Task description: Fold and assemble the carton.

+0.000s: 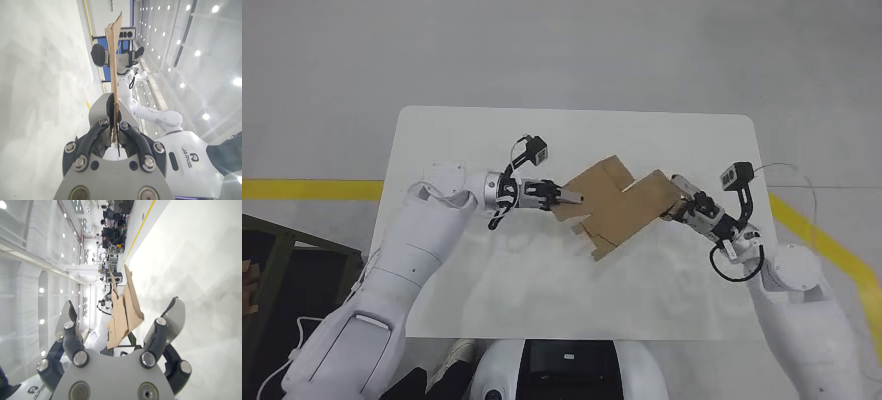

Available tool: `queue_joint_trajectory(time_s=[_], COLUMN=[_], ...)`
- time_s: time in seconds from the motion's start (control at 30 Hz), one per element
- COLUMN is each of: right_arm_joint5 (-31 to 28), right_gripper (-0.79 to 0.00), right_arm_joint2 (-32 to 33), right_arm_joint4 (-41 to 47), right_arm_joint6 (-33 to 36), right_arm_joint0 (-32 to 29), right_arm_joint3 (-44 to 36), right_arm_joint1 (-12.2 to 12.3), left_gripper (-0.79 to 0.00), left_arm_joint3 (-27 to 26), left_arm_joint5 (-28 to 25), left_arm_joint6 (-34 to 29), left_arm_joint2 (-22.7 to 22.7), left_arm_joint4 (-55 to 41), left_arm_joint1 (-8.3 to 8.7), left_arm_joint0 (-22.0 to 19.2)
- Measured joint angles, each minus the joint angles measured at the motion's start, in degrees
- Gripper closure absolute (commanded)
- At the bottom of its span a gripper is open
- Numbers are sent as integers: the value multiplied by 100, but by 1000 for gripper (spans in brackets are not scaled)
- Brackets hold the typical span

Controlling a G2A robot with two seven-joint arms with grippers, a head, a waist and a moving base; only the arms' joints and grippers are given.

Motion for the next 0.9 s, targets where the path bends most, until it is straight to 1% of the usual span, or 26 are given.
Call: queue_joint_trajectory(time_s=[0.1,0.2,0.27,0.4,0.47,0.6,0.9], right_arm_joint5=[-255,-489,-652,-1086,-1158,-1175,-1174], right_gripper=[-785,-785,-785,-785,-785,-785,-785], right_arm_joint2=[49,37,-1,-118,-157,-195,-193], right_arm_joint4=[-151,-247,-229,120,278,319,316], right_arm_joint6=[853,1524,1935,2986,3291,3312,3309], right_arm_joint0=[189,366,482,762,908,1062,1054], right_arm_joint3=[306,596,747,1088,1284,1452,1444], right_arm_joint1=[56,94,112,136,141,139,139], left_gripper=[0,0,0,0,0,0,0], left_arm_joint3=[79,101,61,-160,-269,-362,-359], left_arm_joint5=[-30,-65,-73,-72,-72,-71,-71], left_arm_joint6=[-382,-719,-775,-763,-763,-763,-763], left_arm_joint2=[-31,-63,-48,105,205,304,301], left_arm_joint4=[7,-81,-79,-126,-162,-371,-358], left_arm_joint1=[35,62,81,153,203,267,265], left_arm_joint0=[-23,-23,-11,65,80,100,100])
